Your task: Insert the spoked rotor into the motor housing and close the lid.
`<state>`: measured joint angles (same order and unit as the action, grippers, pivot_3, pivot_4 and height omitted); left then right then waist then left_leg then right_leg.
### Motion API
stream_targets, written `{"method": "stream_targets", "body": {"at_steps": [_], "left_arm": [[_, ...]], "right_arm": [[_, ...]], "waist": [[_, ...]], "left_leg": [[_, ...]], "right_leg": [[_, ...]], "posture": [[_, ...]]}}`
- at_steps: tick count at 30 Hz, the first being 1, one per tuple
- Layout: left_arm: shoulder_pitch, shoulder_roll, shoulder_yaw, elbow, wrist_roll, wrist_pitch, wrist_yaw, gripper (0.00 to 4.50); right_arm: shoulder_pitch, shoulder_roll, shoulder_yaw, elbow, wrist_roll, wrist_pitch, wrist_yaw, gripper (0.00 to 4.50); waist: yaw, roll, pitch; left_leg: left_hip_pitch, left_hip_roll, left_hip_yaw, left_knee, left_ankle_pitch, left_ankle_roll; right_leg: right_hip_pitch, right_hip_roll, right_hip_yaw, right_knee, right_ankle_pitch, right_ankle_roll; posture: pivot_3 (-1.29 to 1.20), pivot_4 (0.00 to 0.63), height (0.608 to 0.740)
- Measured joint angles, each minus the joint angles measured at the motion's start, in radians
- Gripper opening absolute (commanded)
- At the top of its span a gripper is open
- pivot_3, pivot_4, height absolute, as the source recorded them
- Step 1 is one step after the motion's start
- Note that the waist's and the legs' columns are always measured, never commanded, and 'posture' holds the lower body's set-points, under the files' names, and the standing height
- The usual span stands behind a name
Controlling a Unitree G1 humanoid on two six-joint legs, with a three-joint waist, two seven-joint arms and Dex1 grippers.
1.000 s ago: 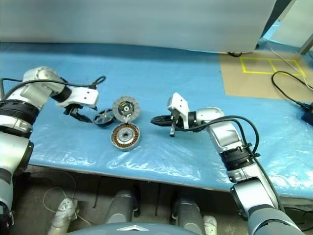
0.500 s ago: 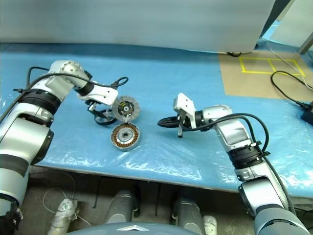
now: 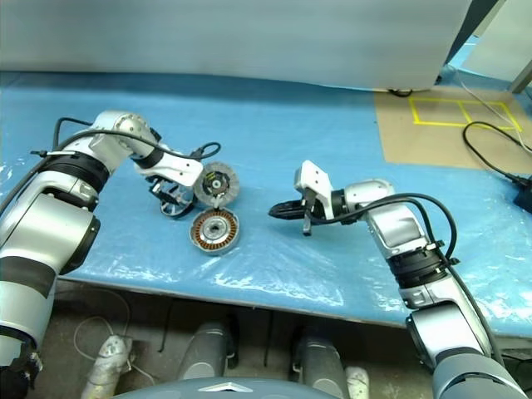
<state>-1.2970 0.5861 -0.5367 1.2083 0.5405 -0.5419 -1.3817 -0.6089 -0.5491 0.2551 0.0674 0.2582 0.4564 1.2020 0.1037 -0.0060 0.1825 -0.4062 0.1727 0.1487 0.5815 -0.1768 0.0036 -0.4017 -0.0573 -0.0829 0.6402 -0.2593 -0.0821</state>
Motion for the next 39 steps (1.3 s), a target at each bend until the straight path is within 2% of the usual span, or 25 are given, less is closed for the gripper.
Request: {"method": "stream_targets", "body": {"at_steps": [9,18,25,34,39], "left_arm": [[-0.069,-0.004,0.028,0.018,-0.020,-0.006,-0.009,3.85],[-0.074,0.024,0.027,0.036,-0.016,0.009,-0.018,3.85],[-0.071,0.009,0.031,0.005,-0.031,0.106,-0.095,3.85],[-0.033,0.004,0.087,-0.008,-0.128,-0.144,-0.105,3.85],[-0.035,0.017,0.079,0.021,-0.102,-0.217,-0.070,3.85]], "right_arm": [[0.008,-0.003,0.000,-0.022,-0.001,0.010,-0.011,0.00],[0.012,0.002,0.000,-0.027,-0.001,0.029,-0.029,0.00],[0.012,0.018,0.003,-0.027,-0.002,0.031,-0.031,0.00],[0.012,0.025,0.003,-0.027,-0.002,0.036,-0.048,0.00],[0.017,0.024,0.003,-0.028,-0.002,0.037,-0.049,0.00]], "waist": [[0.000,0.000,0.000],[0.000,0.000,0.000],[0.001,0.000,0.000],[0.001,0.000,0.000],[0.001,0.000,0.000]], "left_leg": [[0.000,0.000,0.000,0.000,0.000,0.000],[0.000,0.000,0.000,0.000,0.000,0.000],[0.000,0.000,0.000,0.000,0.000,0.000],[0.000,0.000,0.000,0.000,0.000,0.000],[0.000,0.000,0.000,0.000,0.000,0.000]], "right_leg": [[0.000,0.000,0.000,0.000,0.000,0.000],[0.000,0.000,0.000,0.000,0.000,0.000],[0.000,0.000,0.000,0.000,0.000,0.000],[0.000,0.000,0.000,0.000,0.000,0.000],[0.000,0.000,0.000,0.000,0.000,0.000]], "posture": [[0.00,0.150,0.740],[0.00,0.150,0.740],[0.00,0.150,0.740],[0.00,0.150,0.740],[0.00,0.150,0.740]]}}
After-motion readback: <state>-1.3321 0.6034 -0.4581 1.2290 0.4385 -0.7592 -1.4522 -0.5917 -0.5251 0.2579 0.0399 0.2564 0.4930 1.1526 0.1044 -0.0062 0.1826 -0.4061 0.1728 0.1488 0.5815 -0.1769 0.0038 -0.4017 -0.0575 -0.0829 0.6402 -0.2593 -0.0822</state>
